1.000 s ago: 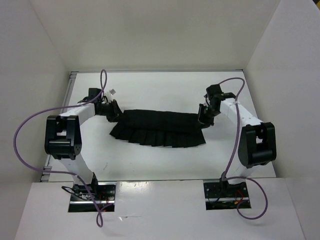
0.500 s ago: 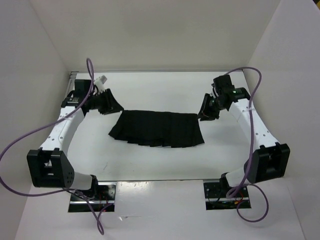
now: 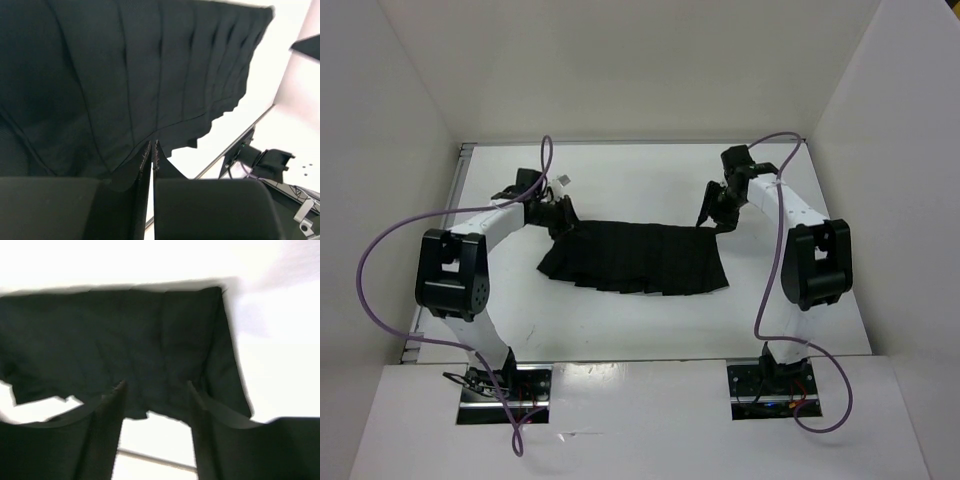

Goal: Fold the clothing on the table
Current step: Fold the skirt

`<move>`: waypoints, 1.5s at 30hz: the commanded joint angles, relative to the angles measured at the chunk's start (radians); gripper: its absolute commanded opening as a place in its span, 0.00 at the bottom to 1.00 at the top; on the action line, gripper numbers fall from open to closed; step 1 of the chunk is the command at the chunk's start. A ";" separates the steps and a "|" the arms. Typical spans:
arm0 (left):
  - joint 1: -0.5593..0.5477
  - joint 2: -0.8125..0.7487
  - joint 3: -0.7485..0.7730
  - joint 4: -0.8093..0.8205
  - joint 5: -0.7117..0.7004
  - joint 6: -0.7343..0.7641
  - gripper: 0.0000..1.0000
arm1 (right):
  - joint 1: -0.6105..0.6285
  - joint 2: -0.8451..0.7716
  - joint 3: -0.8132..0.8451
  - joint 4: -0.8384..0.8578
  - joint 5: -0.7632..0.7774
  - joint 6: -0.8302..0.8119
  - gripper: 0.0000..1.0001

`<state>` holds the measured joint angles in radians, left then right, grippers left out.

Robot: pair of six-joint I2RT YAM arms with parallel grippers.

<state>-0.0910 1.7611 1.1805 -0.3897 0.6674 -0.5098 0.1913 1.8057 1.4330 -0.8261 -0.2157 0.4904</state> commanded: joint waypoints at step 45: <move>-0.073 -0.012 0.077 -0.190 -0.014 0.186 0.36 | -0.010 -0.015 -0.304 0.219 -0.022 0.021 0.00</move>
<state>-0.1429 1.8339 1.1118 -0.5289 0.5430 -0.4351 0.1764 1.8435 1.1065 -0.6098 -0.3058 0.5335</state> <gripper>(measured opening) 0.243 0.011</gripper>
